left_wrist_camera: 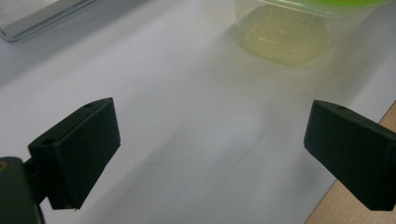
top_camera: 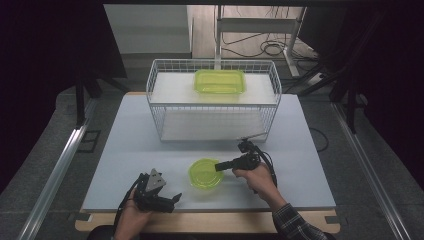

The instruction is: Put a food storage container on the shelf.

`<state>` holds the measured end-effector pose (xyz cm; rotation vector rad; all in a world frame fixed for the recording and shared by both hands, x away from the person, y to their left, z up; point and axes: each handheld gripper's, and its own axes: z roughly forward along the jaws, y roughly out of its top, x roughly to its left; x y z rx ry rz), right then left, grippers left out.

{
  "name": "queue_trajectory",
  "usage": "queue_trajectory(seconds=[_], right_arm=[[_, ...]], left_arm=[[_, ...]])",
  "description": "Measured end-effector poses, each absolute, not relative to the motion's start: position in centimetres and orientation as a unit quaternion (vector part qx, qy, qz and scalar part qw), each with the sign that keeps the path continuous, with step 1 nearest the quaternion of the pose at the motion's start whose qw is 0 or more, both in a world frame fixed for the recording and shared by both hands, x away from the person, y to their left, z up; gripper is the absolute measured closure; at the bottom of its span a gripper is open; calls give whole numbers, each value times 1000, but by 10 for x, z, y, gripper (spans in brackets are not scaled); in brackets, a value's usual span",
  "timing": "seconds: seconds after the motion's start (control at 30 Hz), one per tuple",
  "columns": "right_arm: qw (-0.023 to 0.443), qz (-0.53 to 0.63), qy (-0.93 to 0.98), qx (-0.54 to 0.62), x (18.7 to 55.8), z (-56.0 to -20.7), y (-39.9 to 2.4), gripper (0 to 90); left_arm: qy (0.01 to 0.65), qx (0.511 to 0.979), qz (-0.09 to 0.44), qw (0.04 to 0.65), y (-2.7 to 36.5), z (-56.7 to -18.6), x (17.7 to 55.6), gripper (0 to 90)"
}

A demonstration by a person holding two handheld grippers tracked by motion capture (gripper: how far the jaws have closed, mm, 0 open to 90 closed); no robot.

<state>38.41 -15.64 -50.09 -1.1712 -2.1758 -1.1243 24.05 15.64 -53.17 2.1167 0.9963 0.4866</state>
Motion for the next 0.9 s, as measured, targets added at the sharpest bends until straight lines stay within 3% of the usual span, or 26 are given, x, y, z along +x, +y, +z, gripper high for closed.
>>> queue_trajectory(seconds=[0.1, 0.9], right_arm=[[224, -404, -780, -422, 384, -499, -156, 803], [179, -457, -765, -417, 379, -455, -177, 809]], left_arm=[[387, 824, 190, 367, 156, -532, 240, 35], [392, 820, 187, 374, 158, -531, 241, 33]])
